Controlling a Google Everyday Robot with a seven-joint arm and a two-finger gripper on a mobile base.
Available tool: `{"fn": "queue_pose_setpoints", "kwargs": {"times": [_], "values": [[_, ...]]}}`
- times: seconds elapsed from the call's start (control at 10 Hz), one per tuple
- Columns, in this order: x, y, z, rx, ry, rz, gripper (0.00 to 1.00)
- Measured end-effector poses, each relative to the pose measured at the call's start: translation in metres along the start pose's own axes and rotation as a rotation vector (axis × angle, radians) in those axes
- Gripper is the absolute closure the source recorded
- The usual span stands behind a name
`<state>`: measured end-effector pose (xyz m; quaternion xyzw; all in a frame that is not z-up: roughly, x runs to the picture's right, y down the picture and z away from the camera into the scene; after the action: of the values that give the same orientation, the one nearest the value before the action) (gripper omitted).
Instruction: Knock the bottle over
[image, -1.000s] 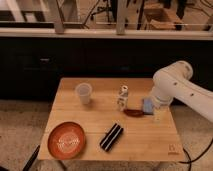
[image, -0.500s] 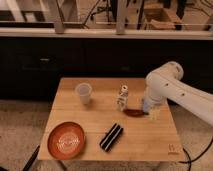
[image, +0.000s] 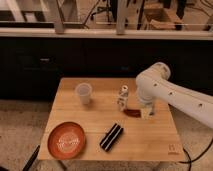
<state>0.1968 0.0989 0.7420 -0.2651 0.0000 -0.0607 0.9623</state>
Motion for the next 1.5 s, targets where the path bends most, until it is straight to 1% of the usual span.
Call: {"fn": "queue_pose_setpoints", "kwargs": {"times": [0.1,0.2,0.3,0.4,0.5,0.6,0.7,0.8,0.9,1.0,1.1,1.2,1.3,1.4,1.5], "values": [[0.004,-0.002,0.003,0.002,-0.002,-0.007,0.43],[0.003,-0.001,0.005,0.0,-0.005,-0.018,0.43],[-0.003,0.001,0.008,0.002,-0.01,-0.032,0.38],[-0.006,-0.001,0.011,0.005,-0.014,-0.037,0.29],[-0.003,-0.006,0.016,0.007,-0.018,-0.04,0.25],[0.0,-0.012,0.019,0.009,-0.021,-0.041,0.27],[0.002,-0.021,0.024,0.014,-0.027,-0.047,0.35],[0.001,-0.026,0.026,0.016,-0.03,-0.053,0.45],[0.001,-0.026,0.027,0.017,-0.033,-0.056,0.54],[0.001,-0.024,0.033,0.017,-0.038,-0.06,0.66],[0.001,-0.022,0.038,0.016,-0.041,-0.062,0.75],[0.0,-0.023,0.039,0.018,-0.043,-0.067,0.83],[0.0,-0.027,0.04,0.023,-0.049,-0.075,0.94],[0.005,-0.035,0.043,0.03,-0.055,-0.079,1.0],[0.007,-0.042,0.045,0.034,-0.061,-0.082,1.0]]}}
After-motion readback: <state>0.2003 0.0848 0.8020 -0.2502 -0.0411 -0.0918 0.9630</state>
